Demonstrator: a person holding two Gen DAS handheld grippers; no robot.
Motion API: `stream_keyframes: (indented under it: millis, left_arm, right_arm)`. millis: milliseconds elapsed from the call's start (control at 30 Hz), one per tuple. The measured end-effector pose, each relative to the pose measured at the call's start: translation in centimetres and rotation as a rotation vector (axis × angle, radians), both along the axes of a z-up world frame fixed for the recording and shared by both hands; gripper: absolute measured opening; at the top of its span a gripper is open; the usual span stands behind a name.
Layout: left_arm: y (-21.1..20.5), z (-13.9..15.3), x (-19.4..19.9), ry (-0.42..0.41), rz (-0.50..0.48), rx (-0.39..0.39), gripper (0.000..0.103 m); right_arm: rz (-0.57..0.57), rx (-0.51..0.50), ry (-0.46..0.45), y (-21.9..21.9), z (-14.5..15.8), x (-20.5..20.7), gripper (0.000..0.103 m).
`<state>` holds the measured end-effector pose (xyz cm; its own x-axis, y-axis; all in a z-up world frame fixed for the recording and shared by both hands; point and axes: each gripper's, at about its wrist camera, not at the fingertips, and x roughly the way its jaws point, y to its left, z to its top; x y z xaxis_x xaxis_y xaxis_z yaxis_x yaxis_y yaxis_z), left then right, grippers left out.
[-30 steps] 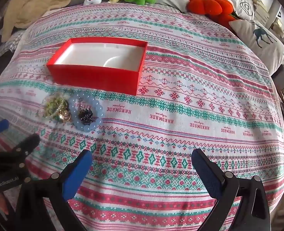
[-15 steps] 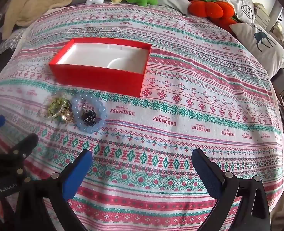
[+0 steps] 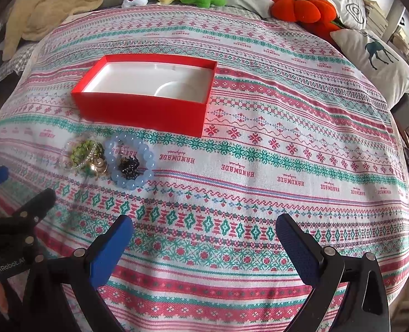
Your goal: Organize jewelry
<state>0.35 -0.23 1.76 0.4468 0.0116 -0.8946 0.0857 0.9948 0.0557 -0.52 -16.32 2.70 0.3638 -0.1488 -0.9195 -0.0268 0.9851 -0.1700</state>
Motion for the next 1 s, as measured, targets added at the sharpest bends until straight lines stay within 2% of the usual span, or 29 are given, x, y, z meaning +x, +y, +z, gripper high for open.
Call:
stream_keyframes:
  millis: [1000]
  left_arm:
    - [-0.02,-0.23,-0.18,-0.003,0.001,-0.002,0.103]
  right_arm:
    - [-0.001,-0.010,0.004,0.20,-0.53,-0.08,0.103]
